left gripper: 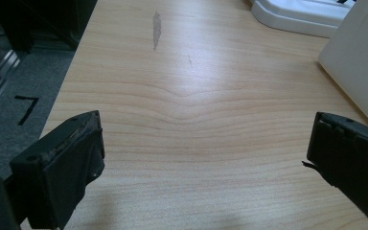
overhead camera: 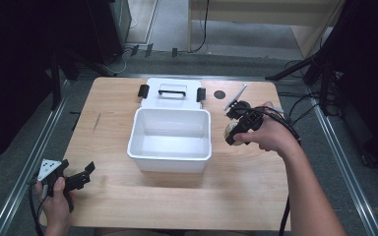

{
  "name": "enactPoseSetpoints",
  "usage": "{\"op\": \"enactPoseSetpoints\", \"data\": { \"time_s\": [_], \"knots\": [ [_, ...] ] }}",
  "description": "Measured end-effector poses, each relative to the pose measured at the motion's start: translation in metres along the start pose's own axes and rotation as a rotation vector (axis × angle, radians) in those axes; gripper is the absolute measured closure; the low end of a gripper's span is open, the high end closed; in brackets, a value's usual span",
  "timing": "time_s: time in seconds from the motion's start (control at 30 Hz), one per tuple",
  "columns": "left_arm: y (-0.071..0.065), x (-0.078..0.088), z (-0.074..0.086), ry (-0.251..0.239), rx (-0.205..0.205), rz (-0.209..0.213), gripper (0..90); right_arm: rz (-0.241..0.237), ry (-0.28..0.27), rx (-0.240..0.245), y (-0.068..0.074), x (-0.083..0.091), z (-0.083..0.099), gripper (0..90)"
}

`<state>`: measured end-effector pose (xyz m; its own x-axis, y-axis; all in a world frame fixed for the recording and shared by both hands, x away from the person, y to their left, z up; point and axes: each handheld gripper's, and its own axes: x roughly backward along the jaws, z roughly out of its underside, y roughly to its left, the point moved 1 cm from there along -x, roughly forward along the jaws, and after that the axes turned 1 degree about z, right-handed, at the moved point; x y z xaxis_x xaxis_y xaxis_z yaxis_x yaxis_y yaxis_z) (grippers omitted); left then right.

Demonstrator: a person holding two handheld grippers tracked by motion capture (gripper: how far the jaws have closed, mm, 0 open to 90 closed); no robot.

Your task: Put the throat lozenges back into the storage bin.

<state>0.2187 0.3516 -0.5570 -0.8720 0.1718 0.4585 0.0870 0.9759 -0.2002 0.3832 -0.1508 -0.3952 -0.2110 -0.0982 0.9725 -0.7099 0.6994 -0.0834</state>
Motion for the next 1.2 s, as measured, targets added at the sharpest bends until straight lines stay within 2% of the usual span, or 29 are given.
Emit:
{"op": "enactPoseSetpoints", "data": {
  "time_s": [0.47,0.73,1.07,1.2],
  "knots": [
    [0.0,0.0,0.0,-0.003,0.002,0.002,0.0,0.013,-0.016,0.058,0.017,0.021,-0.025,20.3],
    [0.0,0.0,0.0,-0.002,0.002,0.001,0.0,0.019,-0.027,0.118,0.034,0.032,-0.042,20.3],
    [0.0,0.0,0.0,-0.002,0.002,0.003,0.0,0.004,-0.037,0.183,0.052,0.031,-0.057,20.3],
    [0.0,0.0,0.0,-0.001,0.001,0.003,0.0,-0.015,-0.056,0.238,0.06,0.028,-0.063,20.3]
  ]
}}
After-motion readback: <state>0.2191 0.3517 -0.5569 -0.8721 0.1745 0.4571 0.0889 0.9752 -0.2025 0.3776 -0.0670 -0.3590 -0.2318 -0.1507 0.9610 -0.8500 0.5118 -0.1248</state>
